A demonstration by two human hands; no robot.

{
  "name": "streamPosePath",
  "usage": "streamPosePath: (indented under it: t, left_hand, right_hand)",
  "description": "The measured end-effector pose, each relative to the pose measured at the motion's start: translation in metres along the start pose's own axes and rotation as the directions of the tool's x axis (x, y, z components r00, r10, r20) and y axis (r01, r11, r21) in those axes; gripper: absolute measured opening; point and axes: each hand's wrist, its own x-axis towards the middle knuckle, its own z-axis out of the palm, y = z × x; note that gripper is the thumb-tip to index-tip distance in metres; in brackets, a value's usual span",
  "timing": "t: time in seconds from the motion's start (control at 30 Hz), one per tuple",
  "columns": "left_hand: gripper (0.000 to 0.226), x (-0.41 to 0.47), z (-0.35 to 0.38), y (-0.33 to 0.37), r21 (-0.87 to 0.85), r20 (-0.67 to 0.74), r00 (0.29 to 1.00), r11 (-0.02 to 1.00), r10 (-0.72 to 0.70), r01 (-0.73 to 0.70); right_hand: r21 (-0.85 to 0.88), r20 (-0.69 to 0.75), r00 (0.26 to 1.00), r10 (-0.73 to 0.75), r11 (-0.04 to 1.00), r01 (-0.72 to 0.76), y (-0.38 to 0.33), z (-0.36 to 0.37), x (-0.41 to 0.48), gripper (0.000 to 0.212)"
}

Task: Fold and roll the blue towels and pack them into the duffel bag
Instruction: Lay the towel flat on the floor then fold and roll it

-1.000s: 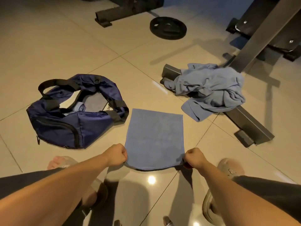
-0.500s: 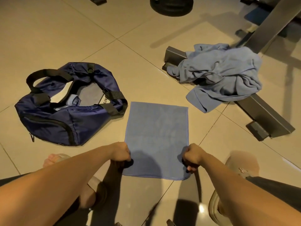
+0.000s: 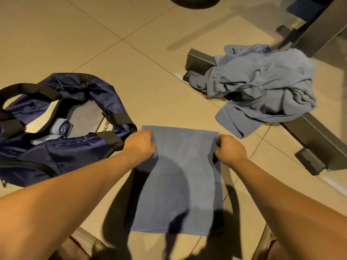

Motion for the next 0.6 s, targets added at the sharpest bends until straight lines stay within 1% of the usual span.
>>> streamPosePath:
  t: [0.03, 0.07, 0.1, 0.13, 0.2, 0.27, 0.3, 0.4, 0.43, 0.53, 0.6]
  left_hand:
    - [0.015, 0.012, -0.002, 0.001, 0.034, -0.068, 0.993, 0.995, 0.099, -0.097]
    - [0.022, 0.025, -0.004, 0.001, 0.101, -0.087, 0.98, 0.98, 0.178, -0.169]
    - [0.028, 0.038, -0.005, -0.001, 0.175, -0.056, 0.974, 0.963, 0.218, -0.206]
    - [0.032, 0.048, -0.008, -0.003, 0.232, -0.005, 0.976, 0.949, 0.22, -0.212]
    - [0.041, 0.062, -0.014, -0.009, 0.277, 0.091, 0.979, 0.94, 0.183, -0.201]
    - [0.046, 0.068, -0.017, -0.012, 0.244, 0.121, 0.981, 0.953, 0.153, -0.179]
    - [0.042, 0.069, -0.019, -0.012, 0.226, 0.135, 0.98, 0.959, 0.143, -0.171]
    - [0.022, 0.07, -0.023, -0.01, 0.213, 0.189, 0.973, 0.962, 0.131, -0.171]
    - [0.017, 0.071, -0.025, -0.01, 0.203, 0.187, 0.975, 0.966, 0.122, -0.16]
    - [0.013, 0.072, -0.036, -0.016, 0.094, 0.132, 0.988, 0.991, 0.08, -0.093]
    - [0.013, 0.072, -0.047, -0.02, 0.04, 0.054, 0.996, 0.997, 0.065, -0.067]
  right_hand:
    - [0.02, -0.012, 1.0, -0.023, 1.0, 0.023, 0.0, -0.002, 0.015, 0.017]
    - [0.031, 0.002, 0.999, -0.04, 0.999, 0.04, 0.002, -0.005, 0.028, 0.029]
    - [0.027, 0.023, 0.998, -0.052, 0.998, 0.052, 0.003, -0.007, 0.038, 0.037]
    - [0.025, 0.047, 0.998, -0.052, 0.998, 0.051, 0.003, -0.009, 0.047, 0.041]
    - [0.056, 0.095, 0.995, -0.026, 0.998, 0.021, 0.005, -0.01, 0.059, 0.033]
    - [0.147, 0.138, 0.99, 0.017, 0.988, -0.037, 0.005, -0.008, 0.063, 0.023]
    - [0.2, 0.153, 0.988, 0.035, 0.977, -0.066, 0.005, -0.008, 0.065, 0.021]
    - [0.342, 0.197, 0.979, 0.046, 0.933, -0.112, 0.006, -0.007, 0.068, 0.033]
    - [0.392, 0.209, 0.976, 0.055, 0.91, -0.135, 0.005, -0.011, 0.068, 0.033]
    - [0.54, 0.245, 0.965, 0.094, 0.813, -0.216, 0.003, -0.03, 0.066, 0.021]
    - [0.628, 0.239, 0.964, 0.118, 0.739, -0.246, 0.004, -0.043, 0.064, 0.02]
